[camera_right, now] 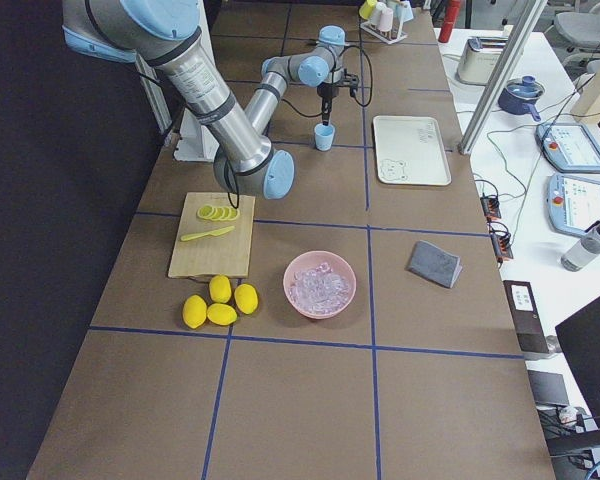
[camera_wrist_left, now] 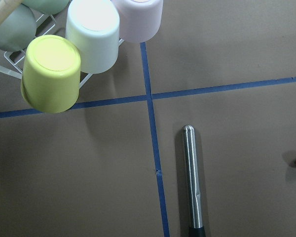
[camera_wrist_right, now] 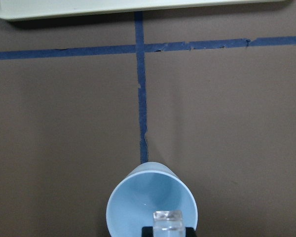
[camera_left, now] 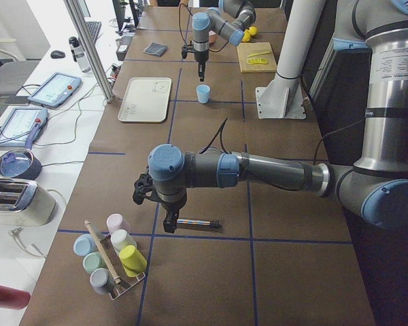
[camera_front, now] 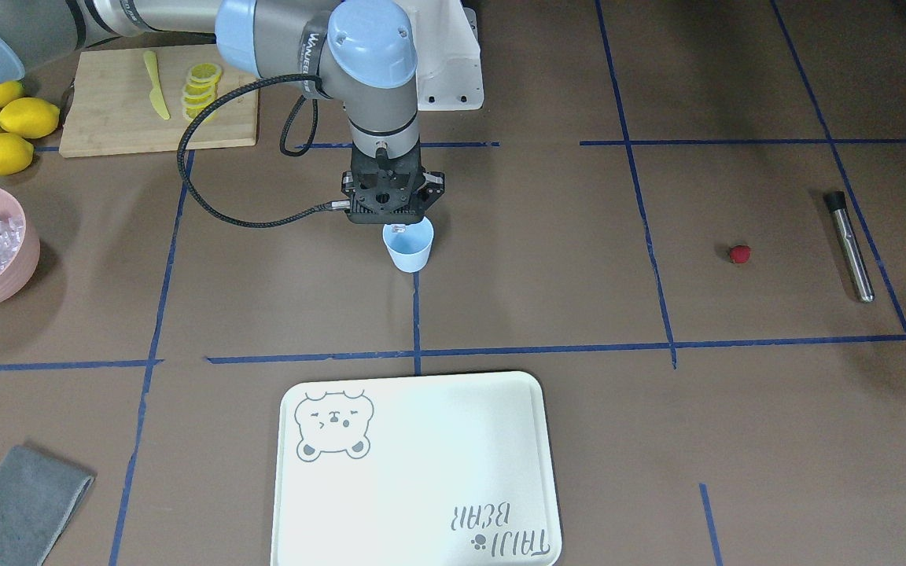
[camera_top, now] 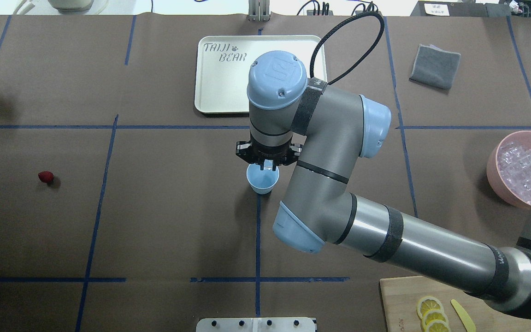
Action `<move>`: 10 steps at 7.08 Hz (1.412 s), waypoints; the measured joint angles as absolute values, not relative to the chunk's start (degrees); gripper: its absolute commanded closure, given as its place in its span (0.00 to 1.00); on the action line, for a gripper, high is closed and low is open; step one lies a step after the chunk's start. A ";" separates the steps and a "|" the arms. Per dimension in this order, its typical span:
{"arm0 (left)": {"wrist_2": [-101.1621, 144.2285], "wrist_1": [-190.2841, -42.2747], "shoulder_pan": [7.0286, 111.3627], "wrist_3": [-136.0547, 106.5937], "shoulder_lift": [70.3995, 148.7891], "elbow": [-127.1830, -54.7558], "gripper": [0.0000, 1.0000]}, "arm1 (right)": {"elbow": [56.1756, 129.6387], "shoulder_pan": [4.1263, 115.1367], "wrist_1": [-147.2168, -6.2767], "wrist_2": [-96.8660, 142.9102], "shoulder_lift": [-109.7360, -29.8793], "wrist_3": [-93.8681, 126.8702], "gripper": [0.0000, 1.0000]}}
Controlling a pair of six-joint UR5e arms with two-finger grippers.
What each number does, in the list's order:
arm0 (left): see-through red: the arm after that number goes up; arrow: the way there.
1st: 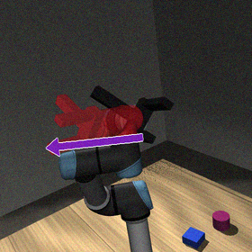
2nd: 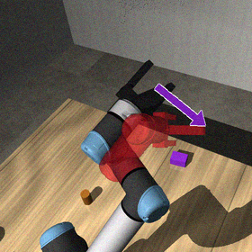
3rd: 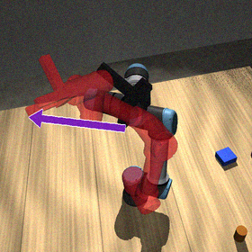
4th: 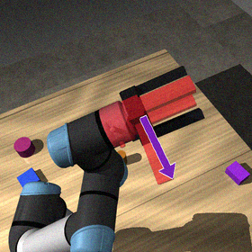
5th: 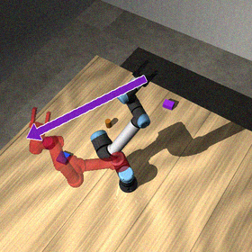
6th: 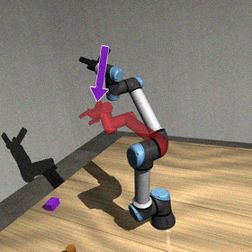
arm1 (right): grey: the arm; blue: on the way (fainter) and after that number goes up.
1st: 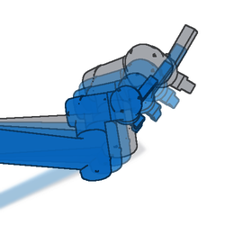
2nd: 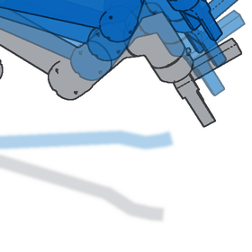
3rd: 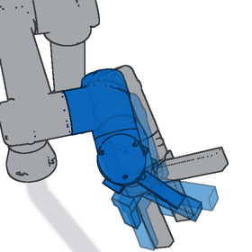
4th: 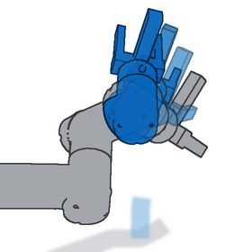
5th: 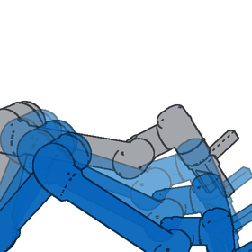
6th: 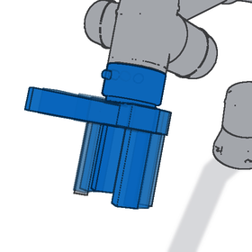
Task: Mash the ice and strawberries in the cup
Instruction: 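Lower the right gripper to the cup rim and release the cube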
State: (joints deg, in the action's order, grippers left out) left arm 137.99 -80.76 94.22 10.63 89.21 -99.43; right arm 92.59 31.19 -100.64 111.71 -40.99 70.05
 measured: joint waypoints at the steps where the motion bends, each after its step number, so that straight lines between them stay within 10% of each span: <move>1: 137.99 -80.77 94.22 10.63 89.21 -99.42 0.00 | 92.13 30.92 -100.52 111.59 -40.78 70.11 0.99; 3: 137.99 -80.77 94.22 10.63 89.21 -99.38 0.00 | 91.56 30.58 -100.47 111.54 -40.10 70.13 0.96; 6: 137.99 -80.77 94.22 10.64 89.25 -99.32 0.00 | 91.26 30.50 -100.46 111.53 -39.77 70.14 0.56; 10: 137.99 -80.77 94.22 10.64 89.21 -99.32 0.00 | 91.23 30.50 -100.46 111.53 -39.74 70.14 0.33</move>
State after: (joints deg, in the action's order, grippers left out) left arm 137.99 -80.77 94.22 10.64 89.21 -99.32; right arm 91.23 30.50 -100.46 111.53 -39.74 70.14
